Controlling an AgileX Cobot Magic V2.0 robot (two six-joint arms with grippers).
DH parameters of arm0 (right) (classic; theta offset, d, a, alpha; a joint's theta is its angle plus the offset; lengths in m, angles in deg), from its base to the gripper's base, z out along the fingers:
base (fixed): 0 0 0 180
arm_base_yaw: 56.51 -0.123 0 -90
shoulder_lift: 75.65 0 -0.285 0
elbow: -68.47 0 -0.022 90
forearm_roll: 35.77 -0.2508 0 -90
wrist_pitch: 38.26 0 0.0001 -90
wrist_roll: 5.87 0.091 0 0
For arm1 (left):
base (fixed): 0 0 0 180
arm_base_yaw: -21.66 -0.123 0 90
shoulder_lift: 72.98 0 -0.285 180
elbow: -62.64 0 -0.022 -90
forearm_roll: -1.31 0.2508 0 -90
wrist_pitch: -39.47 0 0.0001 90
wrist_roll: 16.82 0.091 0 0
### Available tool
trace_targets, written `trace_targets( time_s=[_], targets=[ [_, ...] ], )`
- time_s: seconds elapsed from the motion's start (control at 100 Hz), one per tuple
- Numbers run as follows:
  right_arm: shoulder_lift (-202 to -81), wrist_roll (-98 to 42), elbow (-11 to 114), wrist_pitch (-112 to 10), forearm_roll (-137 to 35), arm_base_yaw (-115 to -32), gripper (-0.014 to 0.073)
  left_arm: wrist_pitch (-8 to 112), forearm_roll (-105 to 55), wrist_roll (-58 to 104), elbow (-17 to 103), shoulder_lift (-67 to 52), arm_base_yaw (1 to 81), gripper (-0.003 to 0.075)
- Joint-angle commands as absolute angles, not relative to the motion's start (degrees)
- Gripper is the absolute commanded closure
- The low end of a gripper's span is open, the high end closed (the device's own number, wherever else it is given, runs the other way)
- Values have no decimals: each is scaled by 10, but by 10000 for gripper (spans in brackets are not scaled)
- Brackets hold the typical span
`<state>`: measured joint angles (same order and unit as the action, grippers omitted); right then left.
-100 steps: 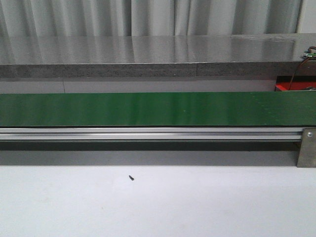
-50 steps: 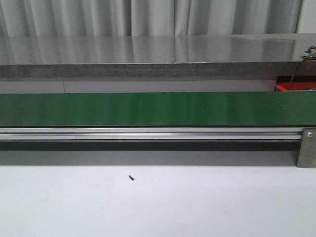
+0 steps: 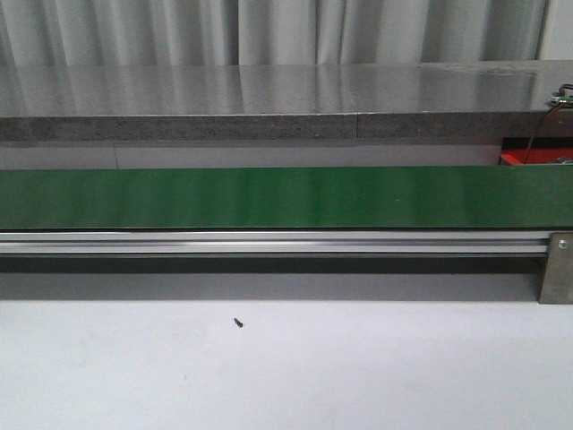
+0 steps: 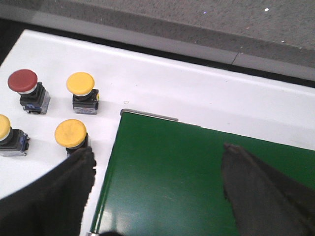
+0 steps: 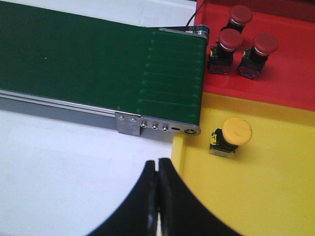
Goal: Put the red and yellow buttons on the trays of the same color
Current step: 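Move the left gripper over a yellow push-button on the table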
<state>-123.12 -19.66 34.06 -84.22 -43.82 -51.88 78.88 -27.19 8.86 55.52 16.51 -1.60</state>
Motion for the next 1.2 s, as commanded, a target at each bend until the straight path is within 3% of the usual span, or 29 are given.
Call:
trace_targets(
  time_s=[0.0,0.37,1.19],
  targets=[
    [-1229,-197,354,-808,-443,-517,662,796,-276,77,627,210,-23,227],
    [-1229,-197,354,-808,-443,-517,662,831,-129,-19,766,367,-23,227],
    [-1229,-197,354,-809,-443,-517,662,765,-61,-44,771,448,-23,227]
  ],
)
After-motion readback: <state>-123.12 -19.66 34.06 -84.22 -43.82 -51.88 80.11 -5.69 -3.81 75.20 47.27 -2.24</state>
